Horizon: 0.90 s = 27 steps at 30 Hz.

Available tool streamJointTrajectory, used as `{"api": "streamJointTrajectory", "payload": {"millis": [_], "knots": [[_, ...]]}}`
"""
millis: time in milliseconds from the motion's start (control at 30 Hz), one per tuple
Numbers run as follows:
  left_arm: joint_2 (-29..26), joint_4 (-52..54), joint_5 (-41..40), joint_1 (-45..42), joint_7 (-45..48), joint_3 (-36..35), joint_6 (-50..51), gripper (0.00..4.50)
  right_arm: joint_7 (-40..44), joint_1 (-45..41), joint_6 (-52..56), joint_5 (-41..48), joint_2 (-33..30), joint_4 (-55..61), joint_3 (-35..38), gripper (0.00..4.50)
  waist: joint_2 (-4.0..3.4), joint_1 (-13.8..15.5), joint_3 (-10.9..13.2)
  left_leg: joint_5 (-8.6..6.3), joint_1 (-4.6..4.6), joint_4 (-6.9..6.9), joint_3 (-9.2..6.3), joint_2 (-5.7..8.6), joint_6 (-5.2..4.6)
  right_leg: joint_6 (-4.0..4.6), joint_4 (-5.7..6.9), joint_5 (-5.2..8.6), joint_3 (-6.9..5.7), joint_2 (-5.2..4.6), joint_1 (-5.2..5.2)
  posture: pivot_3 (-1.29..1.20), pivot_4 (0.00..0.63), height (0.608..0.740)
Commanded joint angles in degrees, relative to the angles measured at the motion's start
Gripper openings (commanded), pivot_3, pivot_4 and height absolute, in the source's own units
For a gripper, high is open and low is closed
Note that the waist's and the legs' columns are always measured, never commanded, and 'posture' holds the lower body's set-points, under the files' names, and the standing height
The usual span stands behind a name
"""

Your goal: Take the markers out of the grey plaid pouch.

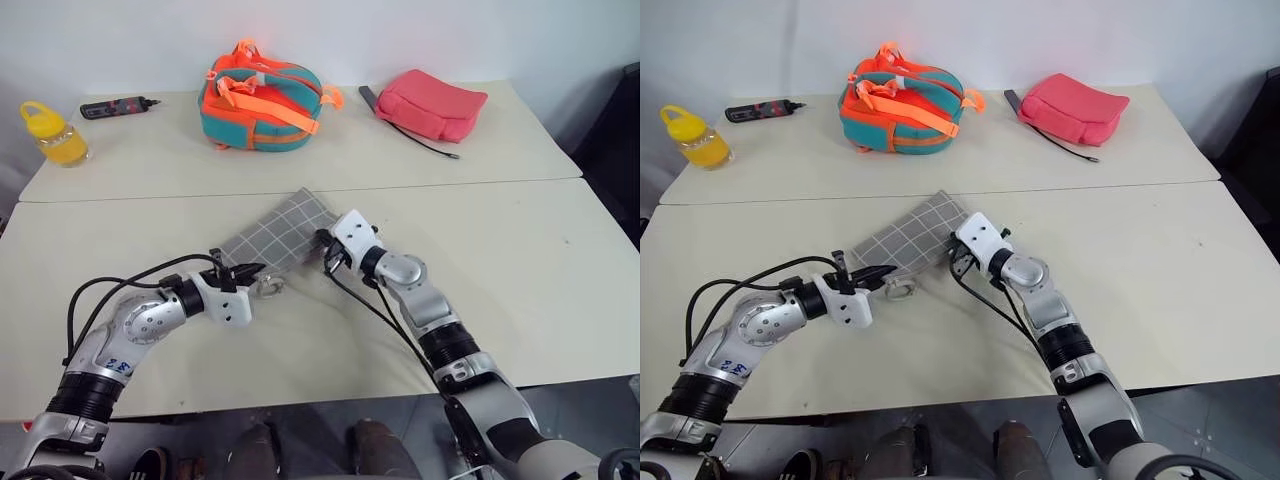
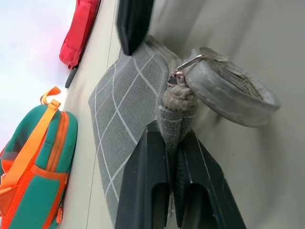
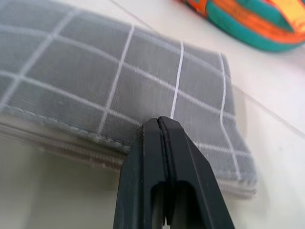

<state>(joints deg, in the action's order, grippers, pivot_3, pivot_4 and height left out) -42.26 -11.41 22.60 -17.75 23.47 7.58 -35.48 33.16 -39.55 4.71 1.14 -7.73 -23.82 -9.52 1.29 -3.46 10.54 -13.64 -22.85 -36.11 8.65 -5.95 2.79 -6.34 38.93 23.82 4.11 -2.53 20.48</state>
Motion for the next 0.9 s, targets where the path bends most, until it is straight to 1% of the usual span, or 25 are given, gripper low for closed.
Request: {"api": "streamJointTrajectory", "payload": {"millis": [33,133,200,233,300,400,633,867,900], "knots": [[0.72,-0.98,1.98,1.74,0.36,2.20,0.94,0.00,7.14,1.54,11.07,9.72,-0.41,12.49,1.68,0.93,0.00,0.07,0.00,-0.01,0.00,0.00,-0.01,-0.01,0.02,0.00,0.00,0.00,0.00,0.01,0.00,0.00,0.150,0.740],[1.23,-0.66,3.17,1.12,-0.34,2.58,1.05,0.00,14.24,4.53,25.50,18.09,-3.63,24.15,-0.50,1.98,0.00,0.36,0.00,-0.05,0.00,0.01,-0.03,-0.03,0.04,0.00,-0.02,0.00,-0.01,0.03,0.00,0.00,0.150,0.740],[1.63,-0.36,3.47,0.67,-0.68,2.51,1.13,0.00,17.64,6.65,29.89,19.63,-6.50,28.99,-3.38,2.68,0.00,0.54,0.00,-0.07,-0.01,0.00,-0.06,-0.01,0.01,-0.01,-0.04,0.00,-0.02,0.02,-0.03,0.00,0.150,0.740],[1.70,-0.11,3.45,0.50,-0.64,2.43,1.21,0.00,18.38,7.78,29.80,18.47,-7.71,29.78,-5.36,3.01,0.00,0.63,0.00,-0.08,-0.03,-0.01,-0.06,-0.01,0.00,-0.01,-0.10,0.00,-0.03,0.02,-0.03,0.00,0.150,0.740],[1.75,0.55,3.67,0.13,-0.84,2.14,1.33,0.00,17.89,9.33,29.47,16.76,-8.50,29.73,-7.56,3.01,0.02,0.61,-0.01,-0.10,-0.05,-0.03,-0.05,0.00,-0.04,0.00,-0.21,0.00,-0.03,0.02,-0.07,0.00,0.150,0.740],[1.49,1.87,3.10,-0.20,-0.34,1.53,1.94,0.00,15.29,10.31,27.05,13.81,-7.67,27.41,-9.40,3.01,0.02,0.55,-0.01,-0.07,-0.12,-0.04,-0.01,0.03,-0.07,0.00,-0.29,0.00,0.01,0.02,-0.05,0.00,0.150,0.740],[1.50,5.57,1.14,0.15,1.84,1.30,3.03,0.00,8.03,8.71,22.92,12.68,-0.23,19.57,-6.12,3.01,0.03,0.40,-0.01,-0.07,-0.22,-0.06,0.01,0.01,-0.05,0.00,-0.30,0.00,0.01,0.05,0.06,0.00,0.150,0.740],[1.98,7.33,0.80,-0.17,2.47,0.87,4.34,0.00,9.85,7.34,22.60,14.33,2.66,17.12,-6.31,3.01,0.04,0.26,0.00,-0.14,-0.27,-0.04,0.01,-0.03,0.00,-0.03,-0.33,-0.02,-0.01,0.07,0.13,0.00,0.150,0.740],[2.00,7.49,0.83,-0.24,2.48,0.77,4.46,0.00,9.93,7.28,23.05,14.88,3.33,17.06,-6.04,2.84,0.05,0.23,0.01,-0.14,-0.28,-0.04,0.01,-0.05,0.01,-0.03,-0.33,-0.02,-0.01,0.10,0.13,0.00,0.150,0.740]]}}
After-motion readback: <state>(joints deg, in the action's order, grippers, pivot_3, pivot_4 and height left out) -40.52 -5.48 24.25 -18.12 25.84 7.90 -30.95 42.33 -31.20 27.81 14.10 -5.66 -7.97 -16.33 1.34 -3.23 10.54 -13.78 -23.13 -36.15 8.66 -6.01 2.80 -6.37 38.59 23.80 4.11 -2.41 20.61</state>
